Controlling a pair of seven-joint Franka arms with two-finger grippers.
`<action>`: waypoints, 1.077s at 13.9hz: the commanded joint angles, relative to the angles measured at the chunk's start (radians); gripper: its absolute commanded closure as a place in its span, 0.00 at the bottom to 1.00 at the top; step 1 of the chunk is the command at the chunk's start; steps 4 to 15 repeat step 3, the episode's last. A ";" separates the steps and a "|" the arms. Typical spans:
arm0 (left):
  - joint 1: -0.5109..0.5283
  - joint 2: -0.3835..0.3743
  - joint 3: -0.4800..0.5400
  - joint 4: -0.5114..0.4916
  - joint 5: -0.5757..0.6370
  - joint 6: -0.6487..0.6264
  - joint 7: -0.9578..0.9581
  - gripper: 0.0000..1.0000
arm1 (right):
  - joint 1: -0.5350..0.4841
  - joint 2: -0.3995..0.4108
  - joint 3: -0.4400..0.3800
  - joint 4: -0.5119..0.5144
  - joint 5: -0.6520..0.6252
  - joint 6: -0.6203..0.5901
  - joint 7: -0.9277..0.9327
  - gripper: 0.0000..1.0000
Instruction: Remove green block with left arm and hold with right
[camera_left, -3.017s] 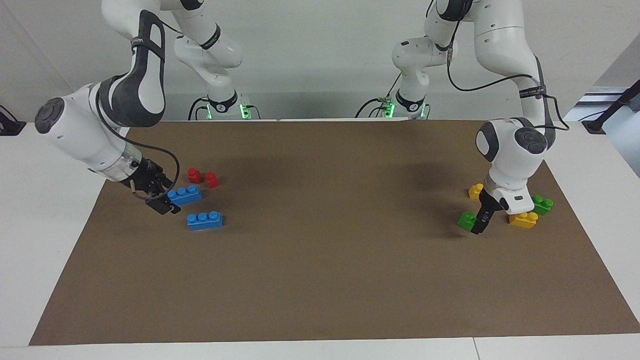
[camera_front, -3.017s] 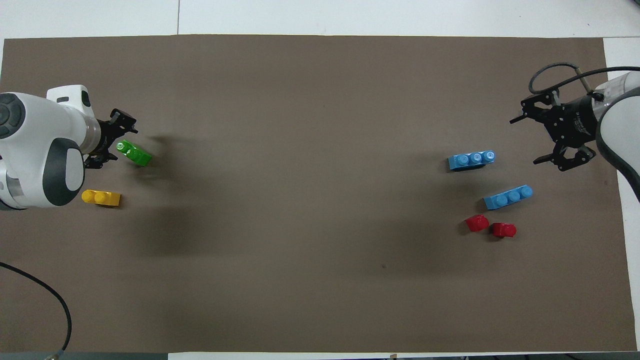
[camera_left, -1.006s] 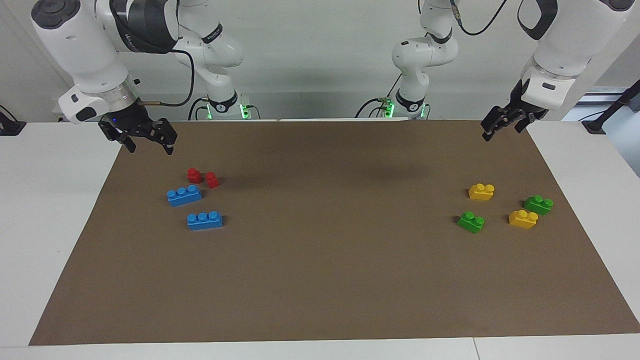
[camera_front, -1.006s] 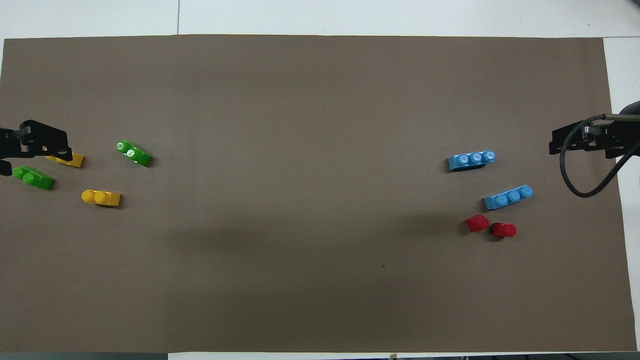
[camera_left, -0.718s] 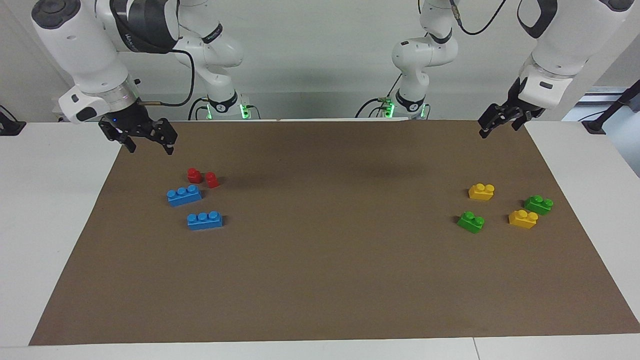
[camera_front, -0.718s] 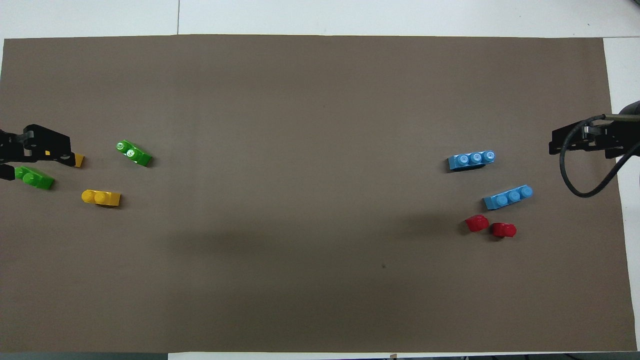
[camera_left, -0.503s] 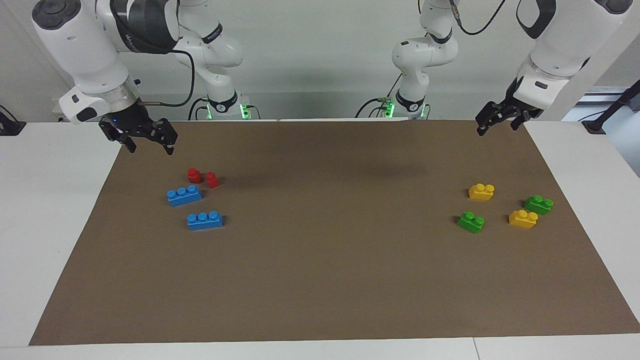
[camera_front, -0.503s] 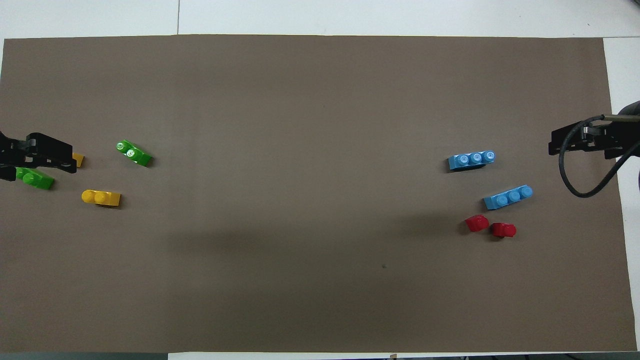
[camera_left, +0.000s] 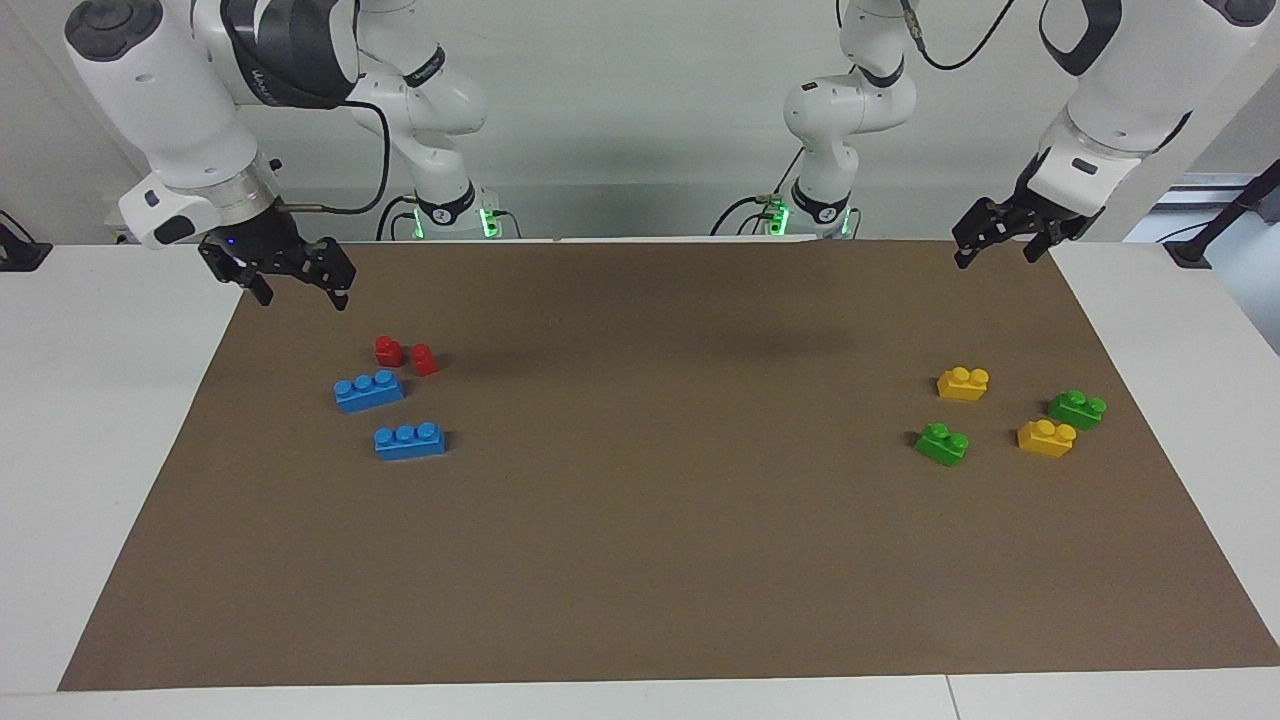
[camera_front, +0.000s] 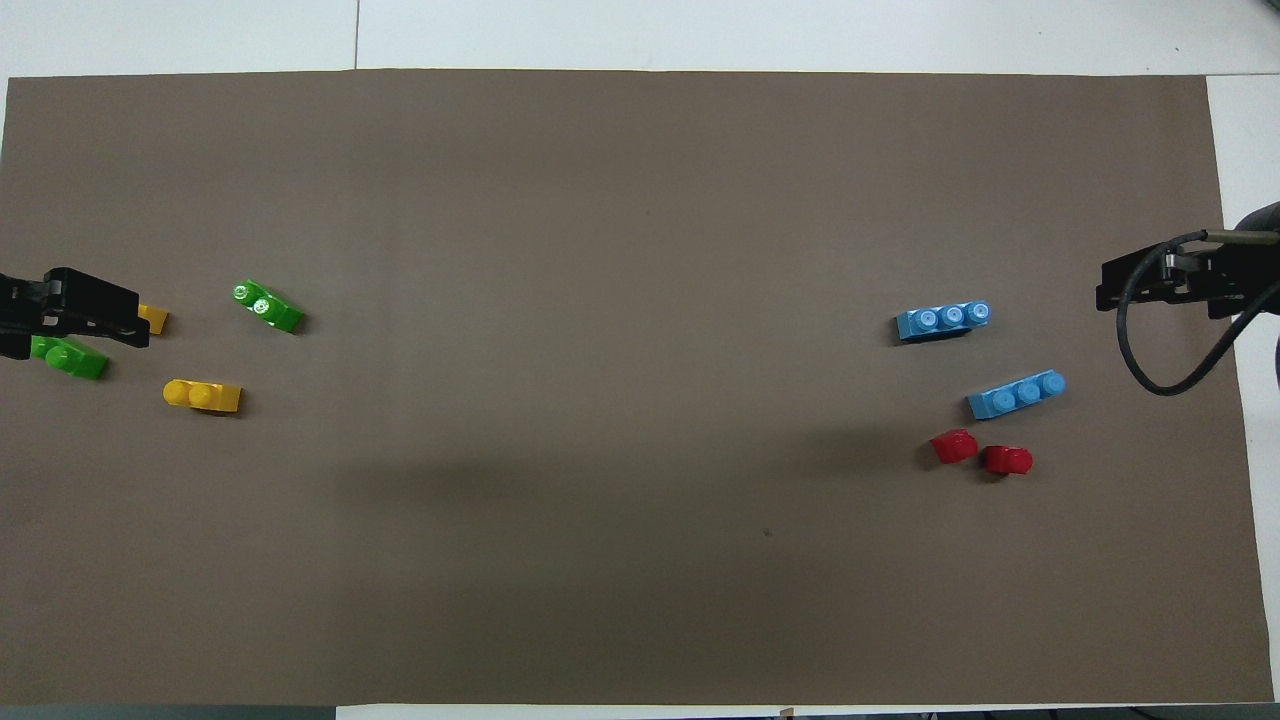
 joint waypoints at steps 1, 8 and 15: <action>0.001 0.005 0.008 0.021 -0.018 -0.014 0.023 0.00 | -0.008 -0.007 0.008 -0.014 -0.027 0.007 -0.026 0.00; 0.001 0.005 0.008 0.021 -0.016 -0.014 0.023 0.00 | -0.008 -0.010 0.008 -0.016 -0.027 0.007 -0.026 0.00; 0.001 0.005 0.008 0.021 -0.016 -0.014 0.023 0.00 | -0.008 -0.010 0.008 -0.016 -0.027 0.007 -0.026 0.00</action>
